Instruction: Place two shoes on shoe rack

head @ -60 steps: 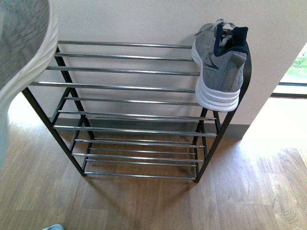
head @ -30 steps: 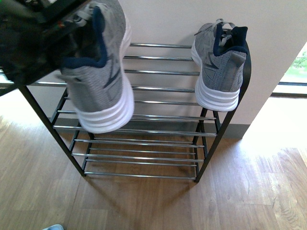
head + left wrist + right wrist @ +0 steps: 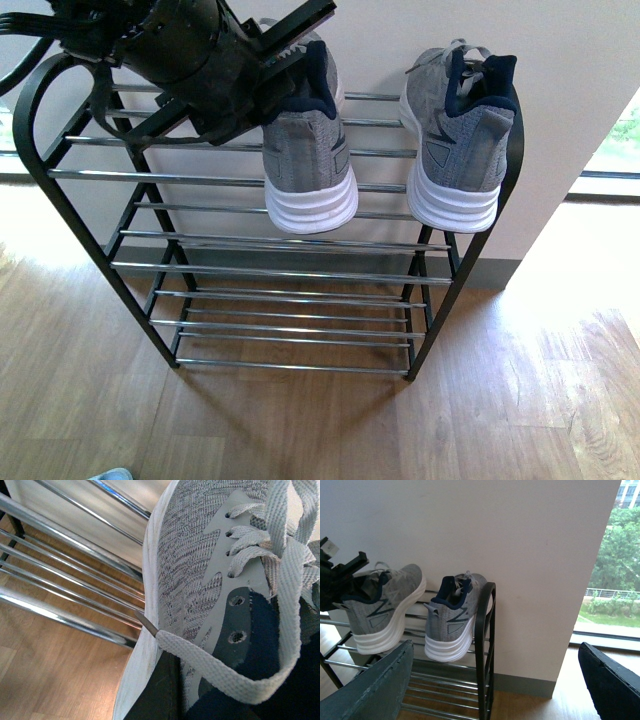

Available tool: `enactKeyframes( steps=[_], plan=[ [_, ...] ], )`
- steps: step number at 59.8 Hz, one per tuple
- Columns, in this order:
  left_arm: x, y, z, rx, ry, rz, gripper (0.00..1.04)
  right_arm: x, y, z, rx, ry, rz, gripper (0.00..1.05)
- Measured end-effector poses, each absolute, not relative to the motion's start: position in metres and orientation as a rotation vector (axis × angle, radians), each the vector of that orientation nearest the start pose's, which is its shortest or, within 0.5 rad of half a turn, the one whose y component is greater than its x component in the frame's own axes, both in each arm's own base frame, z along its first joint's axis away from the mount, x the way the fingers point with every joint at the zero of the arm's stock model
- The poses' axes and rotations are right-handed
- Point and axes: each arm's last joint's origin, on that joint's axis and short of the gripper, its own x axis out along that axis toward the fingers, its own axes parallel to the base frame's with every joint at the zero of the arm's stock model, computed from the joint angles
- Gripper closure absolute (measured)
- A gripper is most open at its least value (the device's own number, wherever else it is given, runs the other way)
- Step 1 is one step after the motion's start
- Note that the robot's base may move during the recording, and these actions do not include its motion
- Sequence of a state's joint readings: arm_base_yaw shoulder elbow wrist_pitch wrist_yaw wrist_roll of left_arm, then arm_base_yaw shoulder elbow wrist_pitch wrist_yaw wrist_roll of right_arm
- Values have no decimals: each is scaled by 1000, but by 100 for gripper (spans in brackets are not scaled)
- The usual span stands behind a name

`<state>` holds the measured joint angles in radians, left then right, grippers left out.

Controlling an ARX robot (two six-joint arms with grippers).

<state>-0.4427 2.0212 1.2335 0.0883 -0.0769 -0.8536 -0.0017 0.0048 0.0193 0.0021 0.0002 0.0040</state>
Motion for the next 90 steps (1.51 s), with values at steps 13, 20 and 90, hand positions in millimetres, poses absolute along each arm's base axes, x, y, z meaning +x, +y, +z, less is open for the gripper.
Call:
enactKeyframes(
  steps=[13,20,90],
  plan=[
    [402,-197,144,-560,810,-123,103,97,0,170,4,-17,-2,9],
    [405,-202,141,-540,818,-140,103,97,0,170,4,-17,-2,9],
    [354,-177,205,-520,588,-49,9,97,0,170,4,-17,-2,9]
  ],
)
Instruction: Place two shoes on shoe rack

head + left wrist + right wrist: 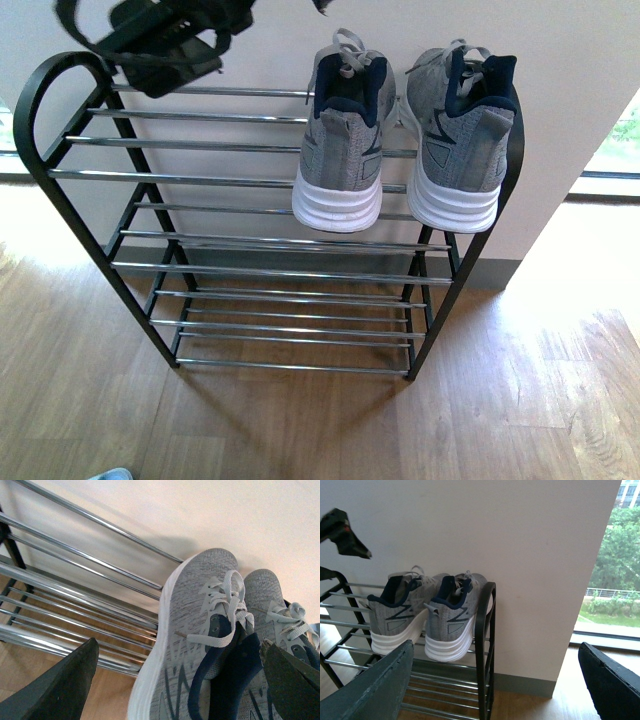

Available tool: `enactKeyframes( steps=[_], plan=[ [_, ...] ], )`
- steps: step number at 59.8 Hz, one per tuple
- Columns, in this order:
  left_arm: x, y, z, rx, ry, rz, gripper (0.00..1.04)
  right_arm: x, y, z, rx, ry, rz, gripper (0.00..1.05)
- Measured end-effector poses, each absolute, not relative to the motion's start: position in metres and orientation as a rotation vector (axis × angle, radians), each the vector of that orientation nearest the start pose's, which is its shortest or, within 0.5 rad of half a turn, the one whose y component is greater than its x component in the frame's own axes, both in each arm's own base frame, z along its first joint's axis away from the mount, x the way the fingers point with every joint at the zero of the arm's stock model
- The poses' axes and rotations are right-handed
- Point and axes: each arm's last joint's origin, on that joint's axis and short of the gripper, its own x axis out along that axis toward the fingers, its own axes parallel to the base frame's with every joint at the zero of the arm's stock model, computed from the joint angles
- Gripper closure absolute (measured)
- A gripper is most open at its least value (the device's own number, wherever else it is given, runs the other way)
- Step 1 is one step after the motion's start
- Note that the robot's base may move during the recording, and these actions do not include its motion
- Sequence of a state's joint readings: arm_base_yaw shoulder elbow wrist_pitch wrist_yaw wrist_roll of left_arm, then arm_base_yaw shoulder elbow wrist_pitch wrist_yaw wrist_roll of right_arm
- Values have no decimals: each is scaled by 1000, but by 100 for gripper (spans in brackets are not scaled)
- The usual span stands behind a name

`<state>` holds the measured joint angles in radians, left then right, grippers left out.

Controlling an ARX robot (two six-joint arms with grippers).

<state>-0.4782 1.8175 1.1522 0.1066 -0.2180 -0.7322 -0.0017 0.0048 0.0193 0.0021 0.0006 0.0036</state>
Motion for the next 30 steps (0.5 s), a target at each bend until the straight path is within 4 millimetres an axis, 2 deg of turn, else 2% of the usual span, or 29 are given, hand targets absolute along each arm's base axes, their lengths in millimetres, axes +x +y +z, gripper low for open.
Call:
enactKeyframes(
  steps=[10,20,27,30],
  plan=[
    [309,-140,228,-468,475,56,9,97,0,170,4,-17,-2,9],
    [264,-110,239,-411,395,136,9,97,0,170,4,-17,-2,9],
    [224,-85,241,-356,348,191,9,97,0,170,4,-17,-2,9],
    [199,-70,241,-346,327,220,9,97,0,170,4,-17,-2,9]
  ],
)
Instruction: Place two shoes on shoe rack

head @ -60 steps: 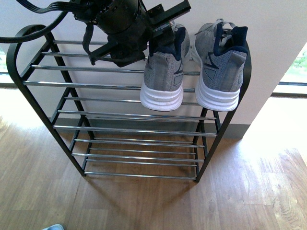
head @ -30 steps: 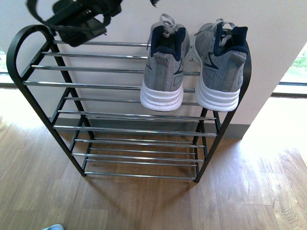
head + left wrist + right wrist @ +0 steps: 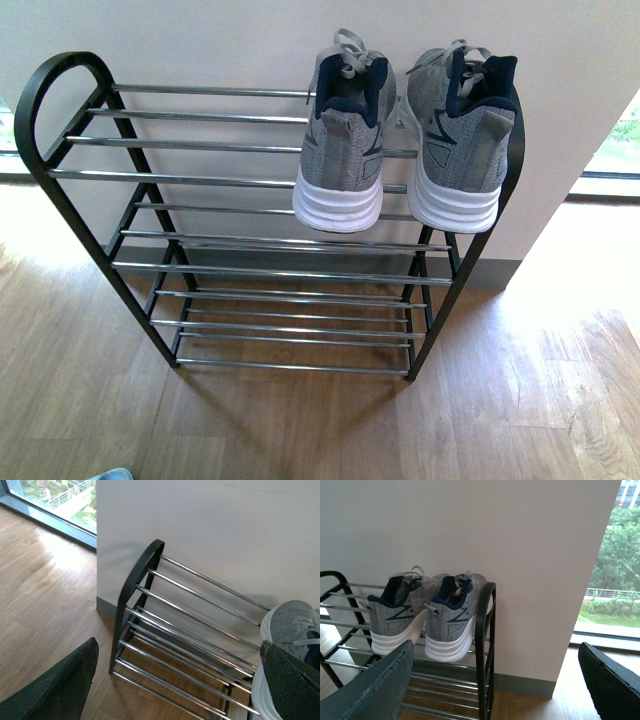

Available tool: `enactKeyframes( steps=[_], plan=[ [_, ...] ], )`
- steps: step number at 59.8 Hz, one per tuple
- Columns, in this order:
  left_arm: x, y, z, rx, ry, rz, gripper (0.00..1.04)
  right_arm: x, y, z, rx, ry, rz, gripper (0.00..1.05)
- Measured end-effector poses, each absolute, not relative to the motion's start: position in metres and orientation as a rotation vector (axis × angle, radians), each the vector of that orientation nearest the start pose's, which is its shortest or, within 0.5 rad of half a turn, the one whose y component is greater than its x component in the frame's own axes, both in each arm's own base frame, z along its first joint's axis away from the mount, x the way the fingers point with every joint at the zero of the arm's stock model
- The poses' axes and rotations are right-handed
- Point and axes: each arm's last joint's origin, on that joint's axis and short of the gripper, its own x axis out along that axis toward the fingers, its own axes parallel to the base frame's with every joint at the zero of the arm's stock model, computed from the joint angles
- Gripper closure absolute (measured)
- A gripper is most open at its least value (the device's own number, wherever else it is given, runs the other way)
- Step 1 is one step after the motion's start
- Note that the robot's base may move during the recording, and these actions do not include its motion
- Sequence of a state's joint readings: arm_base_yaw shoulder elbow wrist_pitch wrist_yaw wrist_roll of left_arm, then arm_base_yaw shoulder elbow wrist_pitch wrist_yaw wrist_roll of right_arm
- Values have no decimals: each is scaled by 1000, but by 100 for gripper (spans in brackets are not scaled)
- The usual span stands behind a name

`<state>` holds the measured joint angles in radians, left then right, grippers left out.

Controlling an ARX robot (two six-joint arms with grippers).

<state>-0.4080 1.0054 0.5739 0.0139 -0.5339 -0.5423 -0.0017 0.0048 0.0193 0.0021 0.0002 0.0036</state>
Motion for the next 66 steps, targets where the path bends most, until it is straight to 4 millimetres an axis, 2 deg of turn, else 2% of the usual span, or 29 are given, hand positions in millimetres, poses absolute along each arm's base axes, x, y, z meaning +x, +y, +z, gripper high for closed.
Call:
enactKeyframes(
  steps=[11,20,27,31,41,54,66],
  plan=[
    [155,-35,242,-325,227,328,9,97,0,170,4,-17,-2,9],
    [144,-26,240,-313,198,351,9,97,0,170,4,-17,-2,9],
    [142,-21,230,-218,69,84,27,97,0,170,4,-17,-3,9],
    [138,-19,224,-130,15,4,38,97,0,170,4,-17,-2,9],
    [131,-13,209,-37,5,-1,67,97,0,170,4,-17,-2,9],
    [124,0,196,-18,0,5,104,97,0,170,4,-17,-2,9],
    [119,0,187,-11,1,-3,103,97,0,170,4,-17,-2,9]
  ],
)
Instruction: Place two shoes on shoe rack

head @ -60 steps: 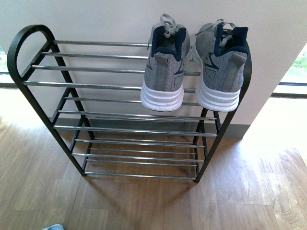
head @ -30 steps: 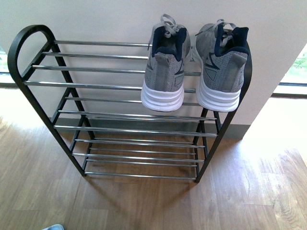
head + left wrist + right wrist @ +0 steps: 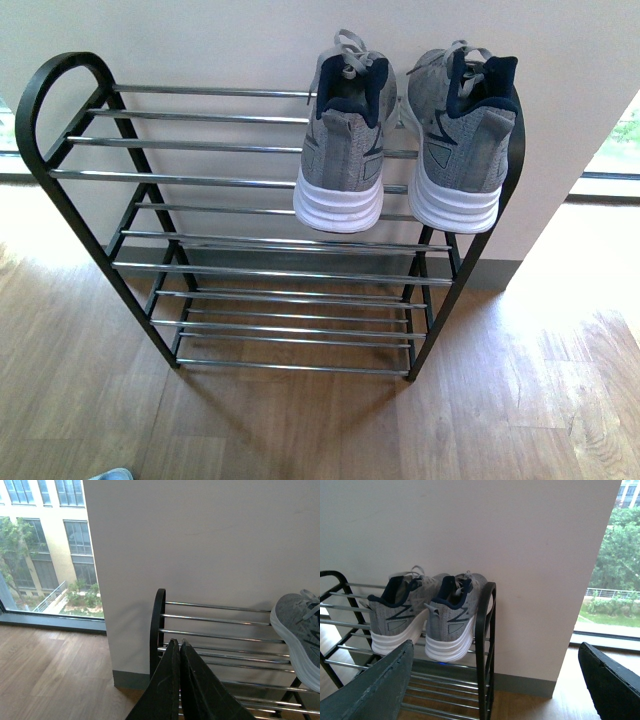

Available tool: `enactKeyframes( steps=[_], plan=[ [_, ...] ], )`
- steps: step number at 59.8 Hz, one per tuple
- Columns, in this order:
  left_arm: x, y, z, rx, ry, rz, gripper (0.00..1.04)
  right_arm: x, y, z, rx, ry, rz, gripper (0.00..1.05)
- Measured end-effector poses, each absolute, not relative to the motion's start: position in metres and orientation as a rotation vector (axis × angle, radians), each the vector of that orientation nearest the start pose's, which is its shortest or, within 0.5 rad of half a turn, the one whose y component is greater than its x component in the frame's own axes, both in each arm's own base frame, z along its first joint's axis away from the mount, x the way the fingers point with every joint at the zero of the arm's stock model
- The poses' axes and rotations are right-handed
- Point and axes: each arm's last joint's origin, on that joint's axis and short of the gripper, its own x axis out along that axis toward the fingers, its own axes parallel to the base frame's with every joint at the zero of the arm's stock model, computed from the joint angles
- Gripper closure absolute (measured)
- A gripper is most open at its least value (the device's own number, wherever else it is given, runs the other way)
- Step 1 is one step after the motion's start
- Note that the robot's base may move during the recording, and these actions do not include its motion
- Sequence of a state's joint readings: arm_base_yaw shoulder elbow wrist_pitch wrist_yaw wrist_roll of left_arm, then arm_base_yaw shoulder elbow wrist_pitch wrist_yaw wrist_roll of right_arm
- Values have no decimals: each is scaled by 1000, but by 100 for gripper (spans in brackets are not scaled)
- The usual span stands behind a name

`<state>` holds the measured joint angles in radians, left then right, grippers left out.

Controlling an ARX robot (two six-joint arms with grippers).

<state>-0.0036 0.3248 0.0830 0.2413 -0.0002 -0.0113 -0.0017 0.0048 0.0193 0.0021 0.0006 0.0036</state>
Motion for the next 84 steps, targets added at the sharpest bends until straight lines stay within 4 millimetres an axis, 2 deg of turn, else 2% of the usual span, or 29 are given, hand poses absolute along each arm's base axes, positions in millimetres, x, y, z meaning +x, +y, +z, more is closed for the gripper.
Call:
enactKeyframes(
  steps=[32,37,72,80,84],
  plan=[
    [108,0,170,-11,-11,-4,104,97,0,170,4,-17,-2,9],
    [101,0,166,-10,19,-3,104,97,0,170,4,-16,-2,9],
    [98,0,167,-11,3,-3,103,97,0,170,4,-16,-2,9],
    [98,0,167,-10,3,-3,82,97,0,170,4,-16,-2,9],
    [98,0,167,-10,3,-3,66,97,0,170,4,-16,-2,9]
  ],
)
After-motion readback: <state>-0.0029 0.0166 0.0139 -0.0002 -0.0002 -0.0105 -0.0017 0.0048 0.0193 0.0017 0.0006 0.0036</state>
